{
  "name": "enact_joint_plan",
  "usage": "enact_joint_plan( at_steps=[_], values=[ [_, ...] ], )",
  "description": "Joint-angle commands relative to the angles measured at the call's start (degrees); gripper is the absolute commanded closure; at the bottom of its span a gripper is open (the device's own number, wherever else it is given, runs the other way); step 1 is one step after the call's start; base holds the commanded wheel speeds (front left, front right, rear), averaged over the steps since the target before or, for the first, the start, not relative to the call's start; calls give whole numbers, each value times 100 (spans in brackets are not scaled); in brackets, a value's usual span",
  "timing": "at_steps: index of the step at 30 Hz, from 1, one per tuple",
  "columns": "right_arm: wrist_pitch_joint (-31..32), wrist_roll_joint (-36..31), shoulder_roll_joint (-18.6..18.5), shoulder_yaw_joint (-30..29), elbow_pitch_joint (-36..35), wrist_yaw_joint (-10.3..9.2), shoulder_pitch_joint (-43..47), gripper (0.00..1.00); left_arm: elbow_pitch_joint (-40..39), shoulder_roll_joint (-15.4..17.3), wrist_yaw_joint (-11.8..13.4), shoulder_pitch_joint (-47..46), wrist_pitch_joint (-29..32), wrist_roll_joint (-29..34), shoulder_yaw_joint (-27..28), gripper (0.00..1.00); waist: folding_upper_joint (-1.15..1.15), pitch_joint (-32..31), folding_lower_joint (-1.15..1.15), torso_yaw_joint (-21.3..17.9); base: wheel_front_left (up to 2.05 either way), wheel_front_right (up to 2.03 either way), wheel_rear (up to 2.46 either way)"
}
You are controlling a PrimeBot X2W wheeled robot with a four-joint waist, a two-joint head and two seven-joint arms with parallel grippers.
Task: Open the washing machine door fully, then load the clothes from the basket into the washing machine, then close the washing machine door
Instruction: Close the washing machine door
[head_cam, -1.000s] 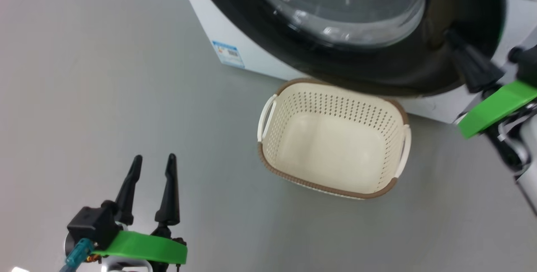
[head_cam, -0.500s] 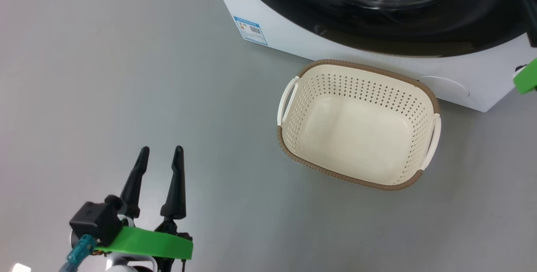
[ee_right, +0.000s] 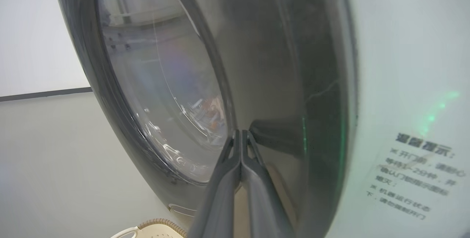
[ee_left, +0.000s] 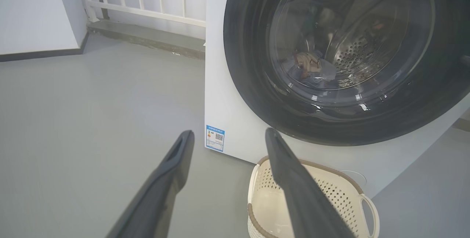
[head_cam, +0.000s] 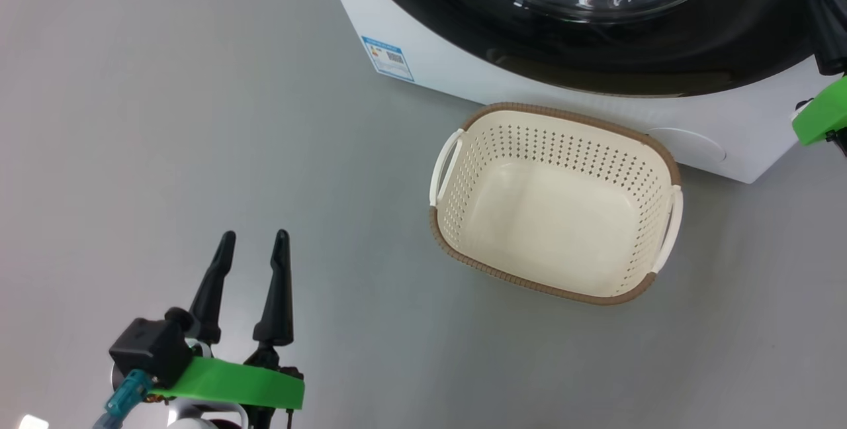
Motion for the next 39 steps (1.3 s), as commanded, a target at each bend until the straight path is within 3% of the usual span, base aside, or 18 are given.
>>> enact_joint_plan(
  at_steps=[1,3,4,5,12,24,39],
  values=[
    [-27,-29,-112,-108,-113,-112,41,91,-97,105,20,-147,-36,41,210,0,0,-55,0,-44,0,0,0],
    [-27,-50,-45,-140,-187,-112,130,61,-73,105,10,-142,-36,64,232,0,0,-119,0,-84,0,0,0],
    [-27,-57,-8,-159,-235,-112,185,40,-65,105,1,-140,-36,74,244,0,0,-155,0,-108,0,0,0],
    [-27,-44,36,-192,-293,-112,250,0,-55,105,-8,-138,-36,84,255,0,0,-193,0,-135,0,0,0],
    [-27,-14,344,-410,-795,-112,890,0,86,105,-106,-127,-36,194,346,0,0,-571,0,-463,0,0,0],
    [-27,-157,824,-680,-1535,-112,1978,0,359,105,-283,-71,-36,351,541,0,0,-1251,0,-1392,0,0,0],
    [-27,-261,1162,-1073,-2467,-112,3273,0,436,105,-356,183,-36,406,814,0,0,-1735,0,-2283,0,0,0]
  ],
)
